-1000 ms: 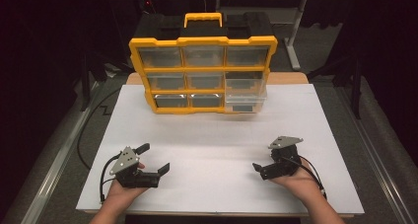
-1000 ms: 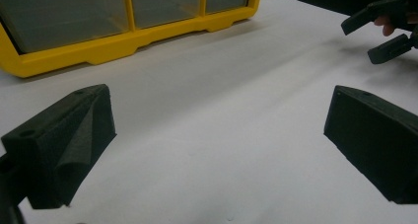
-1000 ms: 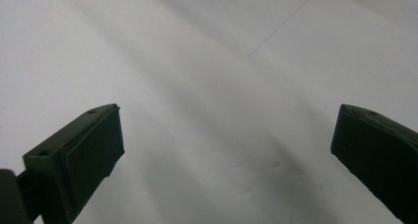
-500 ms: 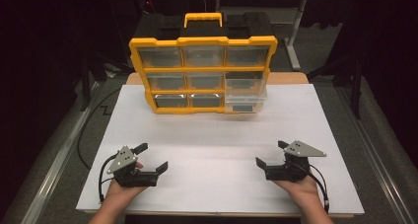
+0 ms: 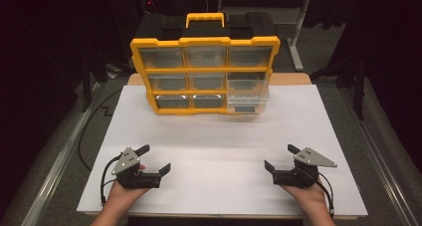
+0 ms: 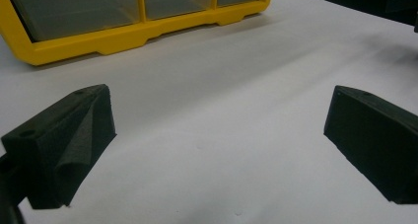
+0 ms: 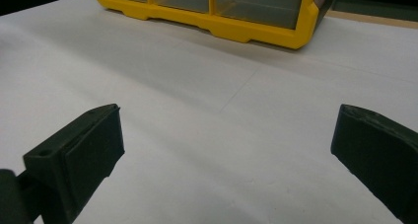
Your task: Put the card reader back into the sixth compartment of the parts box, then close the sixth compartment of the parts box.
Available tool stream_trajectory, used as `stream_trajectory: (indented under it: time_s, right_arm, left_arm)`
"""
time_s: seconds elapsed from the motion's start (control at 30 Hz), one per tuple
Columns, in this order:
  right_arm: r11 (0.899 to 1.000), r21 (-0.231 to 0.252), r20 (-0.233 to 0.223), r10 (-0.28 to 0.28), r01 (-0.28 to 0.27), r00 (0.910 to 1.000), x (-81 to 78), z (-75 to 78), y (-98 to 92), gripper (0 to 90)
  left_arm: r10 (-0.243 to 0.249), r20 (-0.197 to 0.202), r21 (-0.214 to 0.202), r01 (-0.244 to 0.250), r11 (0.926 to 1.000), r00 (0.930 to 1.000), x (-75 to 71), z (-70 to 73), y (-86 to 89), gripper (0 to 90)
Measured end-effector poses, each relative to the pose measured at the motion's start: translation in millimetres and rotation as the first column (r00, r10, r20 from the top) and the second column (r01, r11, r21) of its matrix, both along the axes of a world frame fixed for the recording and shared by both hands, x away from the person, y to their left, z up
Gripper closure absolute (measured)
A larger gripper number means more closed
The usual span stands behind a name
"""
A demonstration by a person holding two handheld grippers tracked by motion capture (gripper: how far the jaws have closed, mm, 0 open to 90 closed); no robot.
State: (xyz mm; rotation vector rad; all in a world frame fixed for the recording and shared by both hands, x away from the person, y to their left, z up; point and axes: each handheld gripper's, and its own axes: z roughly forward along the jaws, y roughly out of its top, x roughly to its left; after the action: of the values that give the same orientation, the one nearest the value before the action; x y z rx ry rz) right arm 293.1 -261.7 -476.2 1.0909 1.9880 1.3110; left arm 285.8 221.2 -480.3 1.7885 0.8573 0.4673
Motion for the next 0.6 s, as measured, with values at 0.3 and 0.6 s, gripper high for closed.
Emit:
stream_trajectory:
  time_s: [0.3,0.6]
  right_arm:
    - [0.999,-0.034,-0.005,-0.006,0.006,1.0000,-0.8,-2.2,0.5,0.2]
    - [0.999,-0.039,-0.001,-0.010,0.010,1.0000,-2.1,-2.0,0.6,0.2]
  left_arm:
    - [0.004,-0.003,-0.009,-0.004,1.0000,1.0000,2.8,-0.3,1.7,0.3]
    - [0.001,0.007,-0.015,-0.001,0.9999,1.0000,2.6,-0.5,1.6,0.3]
